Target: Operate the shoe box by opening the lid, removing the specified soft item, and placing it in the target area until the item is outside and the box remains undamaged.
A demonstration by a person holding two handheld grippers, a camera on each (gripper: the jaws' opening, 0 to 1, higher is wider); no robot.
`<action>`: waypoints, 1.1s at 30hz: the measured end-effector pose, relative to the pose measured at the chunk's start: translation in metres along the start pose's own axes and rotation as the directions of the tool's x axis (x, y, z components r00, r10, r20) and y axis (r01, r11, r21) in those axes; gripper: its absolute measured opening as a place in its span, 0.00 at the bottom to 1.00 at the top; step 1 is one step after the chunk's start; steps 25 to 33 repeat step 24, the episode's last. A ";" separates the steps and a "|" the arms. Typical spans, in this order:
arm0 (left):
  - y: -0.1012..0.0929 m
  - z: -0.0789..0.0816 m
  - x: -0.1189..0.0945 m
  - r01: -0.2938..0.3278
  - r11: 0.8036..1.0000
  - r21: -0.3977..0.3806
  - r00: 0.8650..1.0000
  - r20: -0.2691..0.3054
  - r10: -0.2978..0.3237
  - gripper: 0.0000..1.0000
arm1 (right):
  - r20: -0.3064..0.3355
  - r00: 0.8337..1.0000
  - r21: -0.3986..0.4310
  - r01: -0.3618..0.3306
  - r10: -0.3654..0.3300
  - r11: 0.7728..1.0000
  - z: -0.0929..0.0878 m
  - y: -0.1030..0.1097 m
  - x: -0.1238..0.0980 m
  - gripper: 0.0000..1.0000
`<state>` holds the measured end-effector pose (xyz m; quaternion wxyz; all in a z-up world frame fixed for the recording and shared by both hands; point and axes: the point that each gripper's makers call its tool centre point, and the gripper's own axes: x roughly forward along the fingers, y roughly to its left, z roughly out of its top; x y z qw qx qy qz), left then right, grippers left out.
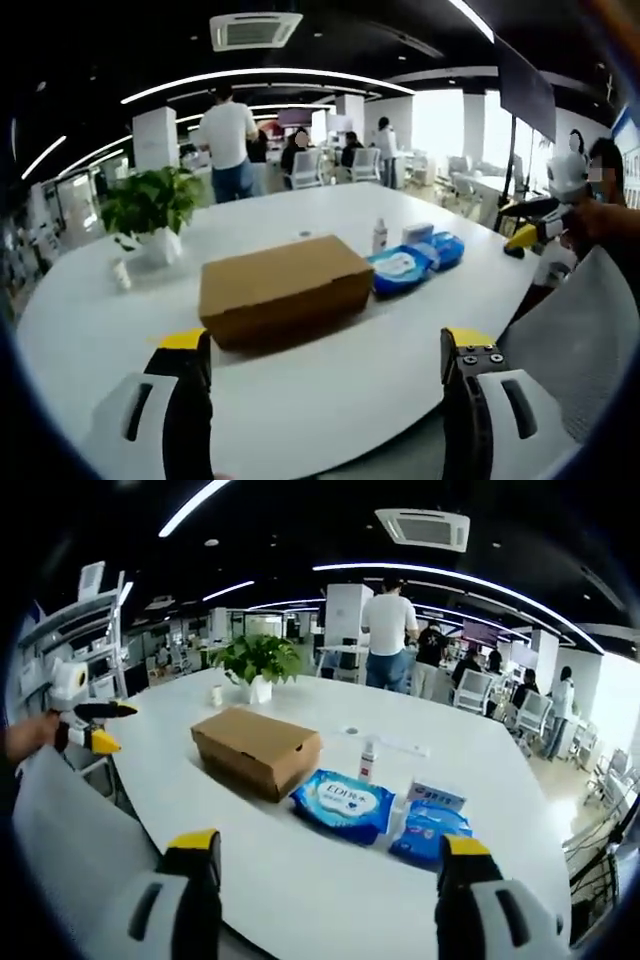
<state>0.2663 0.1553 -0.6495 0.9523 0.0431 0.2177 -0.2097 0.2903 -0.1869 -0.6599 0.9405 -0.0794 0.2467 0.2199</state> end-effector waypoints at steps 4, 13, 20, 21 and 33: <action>0.001 -0.005 -0.005 -0.005 1.000 0.014 1.000 -0.012 0.006 1.00 | -0.002 1.000 0.022 0.019 -0.019 1.000 -0.006 0.001 -0.008 0.89; 0.002 -0.010 -0.016 -0.012 1.000 -0.005 1.000 -0.018 0.012 0.98 | 0.003 1.000 0.022 0.011 -0.011 1.000 -0.005 0.009 -0.019 0.90; 0.001 -0.006 -0.023 -0.031 0.999 -0.007 1.000 0.002 0.031 1.00 | 0.015 1.000 0.016 0.026 -0.027 1.000 -0.005 0.008 -0.027 0.95; 0.001 -0.005 -0.024 -0.035 0.999 -0.012 0.999 0.009 0.036 1.00 | 0.017 0.999 0.006 0.028 -0.028 1.000 -0.005 0.008 -0.028 0.96; 0.001 -0.006 -0.024 -0.040 0.999 -0.024 0.999 0.007 0.040 1.00 | 0.018 0.999 -0.025 0.033 -0.033 0.999 -0.008 0.010 -0.029 0.99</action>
